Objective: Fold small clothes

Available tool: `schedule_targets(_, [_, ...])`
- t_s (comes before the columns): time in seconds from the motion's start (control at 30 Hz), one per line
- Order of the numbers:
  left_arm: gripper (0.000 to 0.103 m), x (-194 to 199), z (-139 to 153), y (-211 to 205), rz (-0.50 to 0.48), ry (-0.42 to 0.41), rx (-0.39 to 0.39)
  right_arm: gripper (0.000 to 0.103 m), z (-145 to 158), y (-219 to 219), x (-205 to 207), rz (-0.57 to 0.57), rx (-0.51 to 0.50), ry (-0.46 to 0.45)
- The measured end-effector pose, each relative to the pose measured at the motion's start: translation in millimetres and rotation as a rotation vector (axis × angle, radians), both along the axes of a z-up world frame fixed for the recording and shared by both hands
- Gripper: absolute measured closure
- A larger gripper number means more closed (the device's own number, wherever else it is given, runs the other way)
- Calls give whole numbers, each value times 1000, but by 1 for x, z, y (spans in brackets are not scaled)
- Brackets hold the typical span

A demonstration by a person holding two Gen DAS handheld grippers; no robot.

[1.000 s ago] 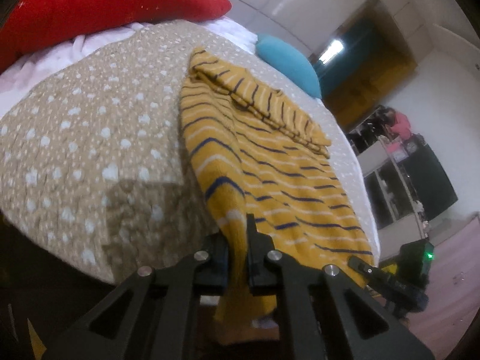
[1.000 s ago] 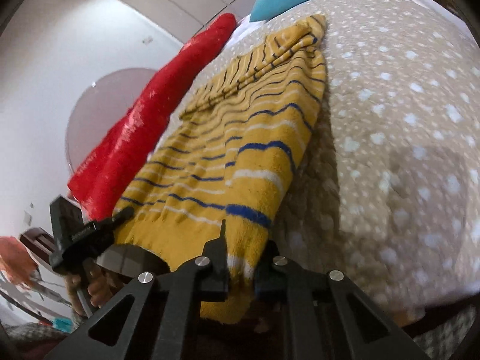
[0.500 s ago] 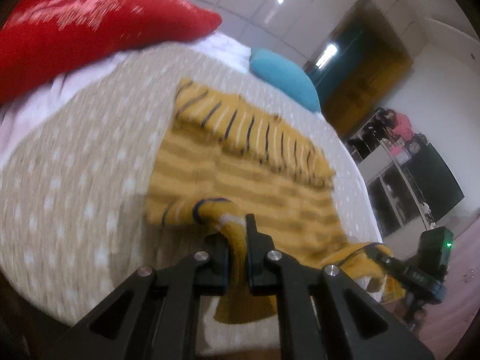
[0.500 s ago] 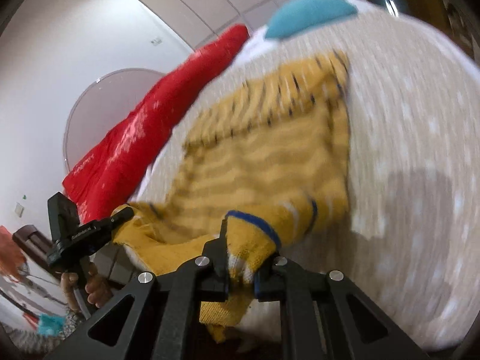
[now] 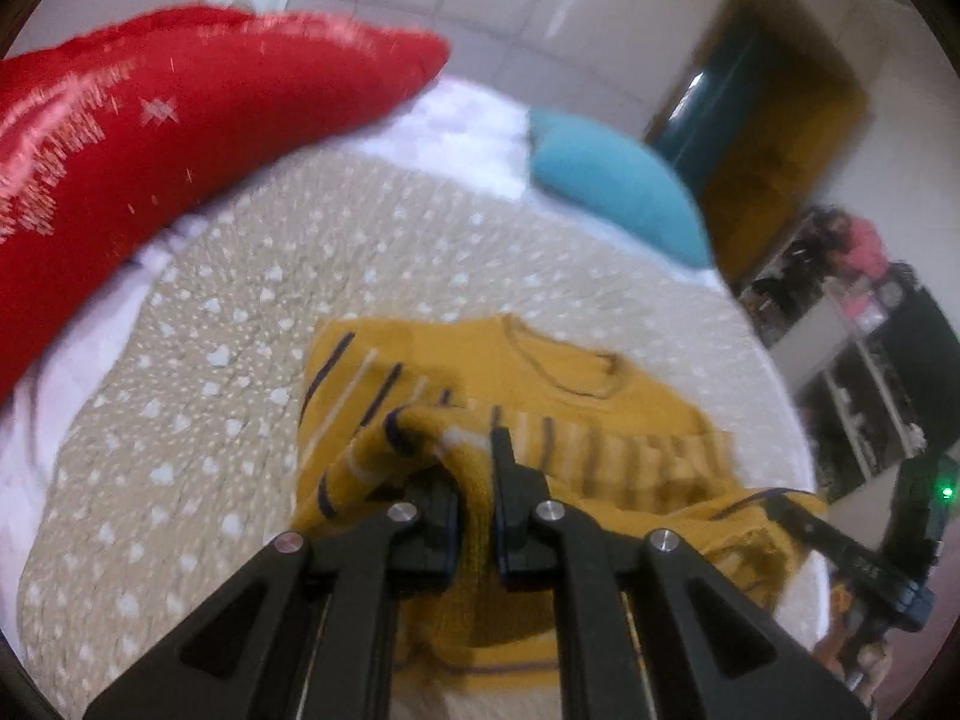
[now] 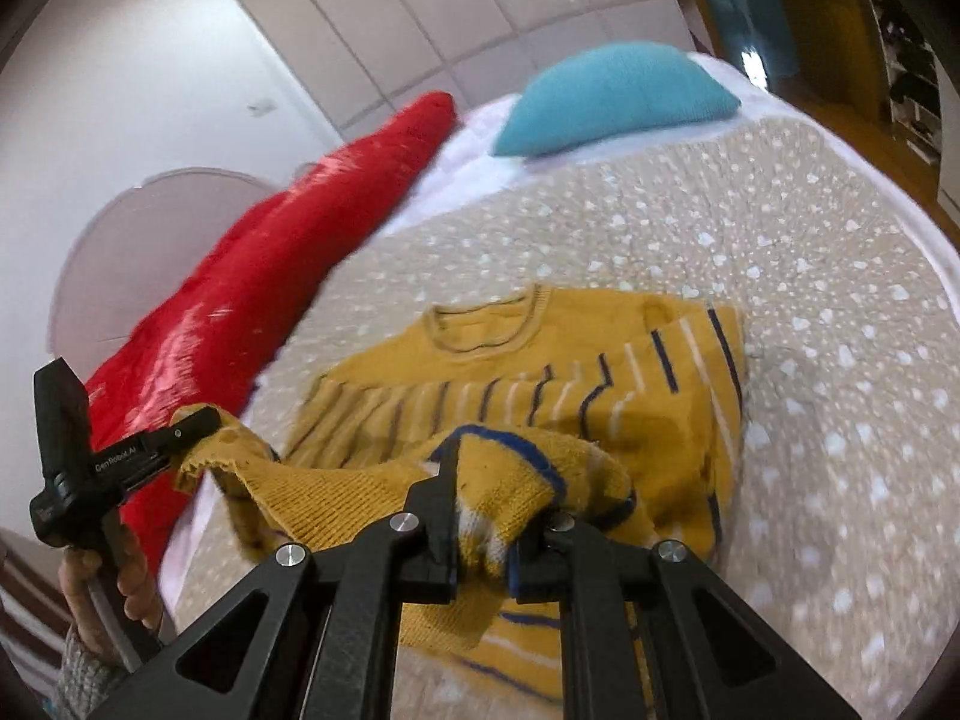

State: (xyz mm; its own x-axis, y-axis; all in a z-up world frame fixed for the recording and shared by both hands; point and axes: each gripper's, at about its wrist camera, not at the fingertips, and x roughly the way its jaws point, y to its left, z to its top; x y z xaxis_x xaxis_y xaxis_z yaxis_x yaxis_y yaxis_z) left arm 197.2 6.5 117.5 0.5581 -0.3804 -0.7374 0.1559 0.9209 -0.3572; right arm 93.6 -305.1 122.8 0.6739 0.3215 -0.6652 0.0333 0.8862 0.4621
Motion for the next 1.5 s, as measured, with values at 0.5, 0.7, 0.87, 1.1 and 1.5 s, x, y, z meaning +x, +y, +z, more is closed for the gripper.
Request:
schedule_targets(0.5, [31,79,-30,58,158,81,-312,58,-69,-69,110,-154,274,151])
schedule_targets(0.7, [31,65,-26,63,160,102,-195,44,-47,-82,95,-208,242,96])
schedule_targets(0.87, [31,23,-34,56,54,92,-49,44,-29,-74,55,-156,76,96])
schedule_targets(1.1, [31,-35,-68,34,-88,72,273,60,-48,-33,-14,-38,-249,112])
schedule_targets(1.5, [20,-54,-108,68,46,27,108,73,-45,-100,-63,-193,-121,114])
